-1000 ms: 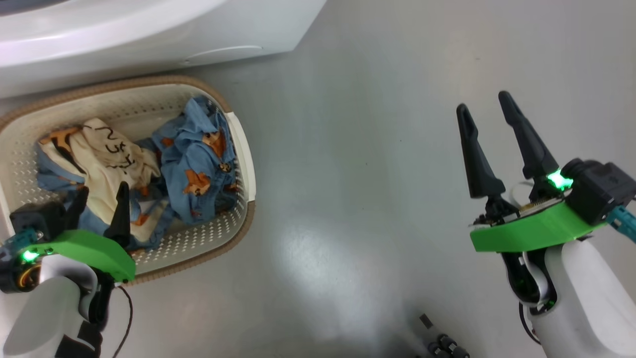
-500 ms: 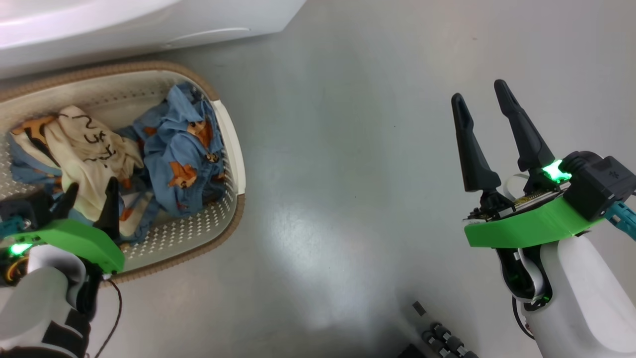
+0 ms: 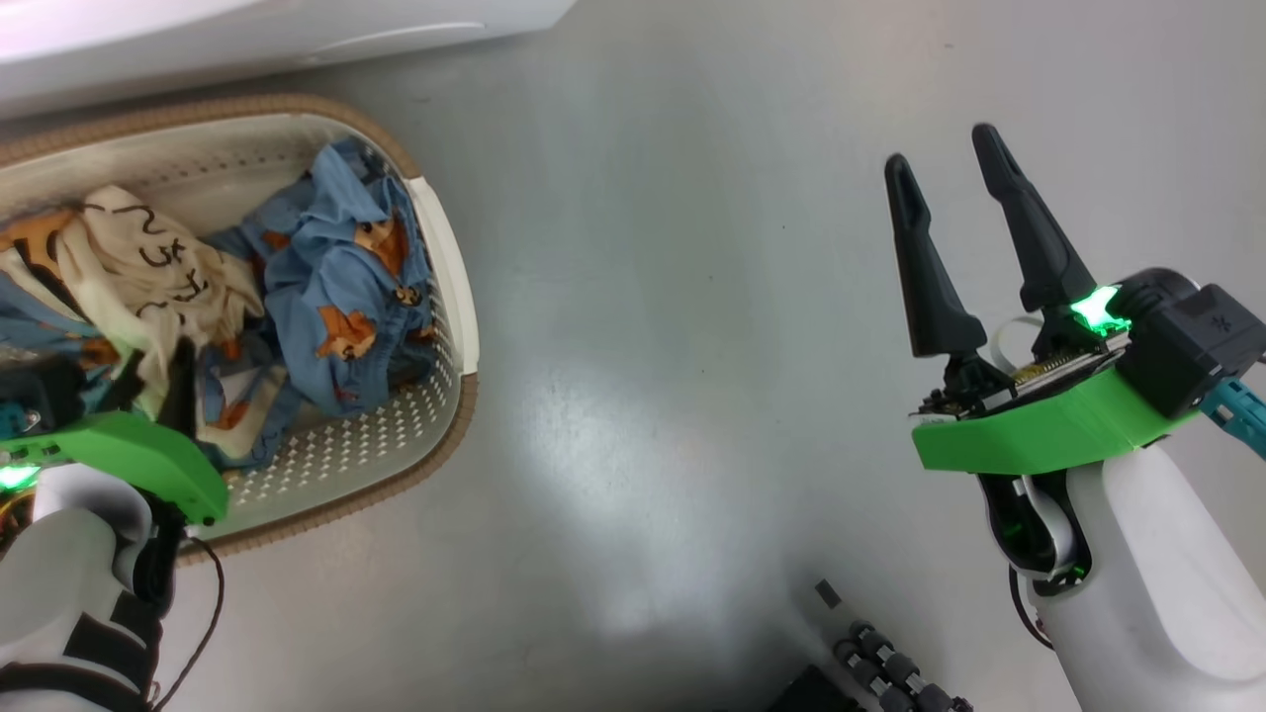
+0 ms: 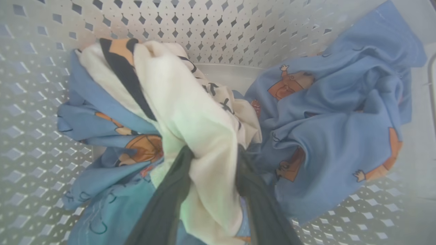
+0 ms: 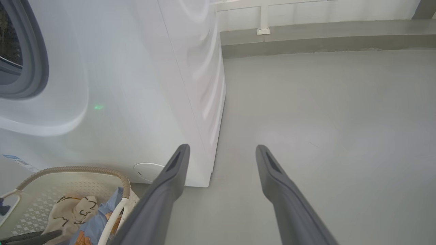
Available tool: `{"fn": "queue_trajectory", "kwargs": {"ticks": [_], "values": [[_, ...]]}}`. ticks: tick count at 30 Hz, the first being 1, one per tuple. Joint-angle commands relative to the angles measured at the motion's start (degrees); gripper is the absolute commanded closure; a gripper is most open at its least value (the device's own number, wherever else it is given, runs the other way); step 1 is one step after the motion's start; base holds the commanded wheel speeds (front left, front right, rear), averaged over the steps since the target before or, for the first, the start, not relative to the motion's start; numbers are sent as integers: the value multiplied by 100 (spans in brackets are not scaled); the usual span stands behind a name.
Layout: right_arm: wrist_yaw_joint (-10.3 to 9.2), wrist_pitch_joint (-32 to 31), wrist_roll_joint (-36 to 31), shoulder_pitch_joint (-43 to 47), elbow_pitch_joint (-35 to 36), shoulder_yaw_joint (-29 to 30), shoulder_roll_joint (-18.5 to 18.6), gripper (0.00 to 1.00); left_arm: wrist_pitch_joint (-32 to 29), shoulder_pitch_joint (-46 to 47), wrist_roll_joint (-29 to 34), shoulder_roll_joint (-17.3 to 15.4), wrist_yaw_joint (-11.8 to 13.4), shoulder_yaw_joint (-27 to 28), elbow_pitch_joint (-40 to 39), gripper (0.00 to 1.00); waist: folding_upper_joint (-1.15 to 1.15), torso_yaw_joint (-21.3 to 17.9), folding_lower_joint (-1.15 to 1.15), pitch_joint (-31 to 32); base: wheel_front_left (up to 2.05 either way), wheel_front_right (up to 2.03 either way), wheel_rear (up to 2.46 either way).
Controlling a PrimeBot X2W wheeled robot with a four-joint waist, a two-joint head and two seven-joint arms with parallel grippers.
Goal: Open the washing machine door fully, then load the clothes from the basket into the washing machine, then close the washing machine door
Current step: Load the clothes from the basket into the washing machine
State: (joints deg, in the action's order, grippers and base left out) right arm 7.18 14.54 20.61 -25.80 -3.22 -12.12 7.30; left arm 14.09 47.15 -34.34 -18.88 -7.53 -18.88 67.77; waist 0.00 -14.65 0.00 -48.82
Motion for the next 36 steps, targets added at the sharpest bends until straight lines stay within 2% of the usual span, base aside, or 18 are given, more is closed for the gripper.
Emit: {"fn": "queue_trajectory", "kwargs": {"ticks": [1, 2, 3, 17, 30, 36], "values": [[31, 46, -43, 102, 144, -97, -7, 0, -6, -49, -83, -235, 4, 60, 21, 84, 0, -7, 0, -39, 0, 0, 0], [31, 46, -43, 92, 148, -99, -8, 0, -8, -31, -101, -239, 4, 35, 33, 94, 0, -7, 0, -56, 0, 0, 0], [31, 46, -43, 83, 151, -102, -9, 0, -8, -13, -117, -243, 4, 11, 44, 100, 0, -6, 0, -72, 0, 0, 0], [31, 46, -47, 41, 93, -113, -31, 0, 18, 49, -410, -252, 4, -274, 117, 100, 0, 10, 0, -5, 0, 0, 0], [31, 46, -65, 339, 27, 0, 118, 0, 85, -345, -662, -74, 4, -409, -47, 100, 0, 205, 0, 836, 0, 0, 0], [31, 46, -67, 589, -3, 69, 238, 0, 89, -629, -591, -10, 4, -269, -412, 100, 0, 355, 0, 1341, 0, 0, 0]]}}
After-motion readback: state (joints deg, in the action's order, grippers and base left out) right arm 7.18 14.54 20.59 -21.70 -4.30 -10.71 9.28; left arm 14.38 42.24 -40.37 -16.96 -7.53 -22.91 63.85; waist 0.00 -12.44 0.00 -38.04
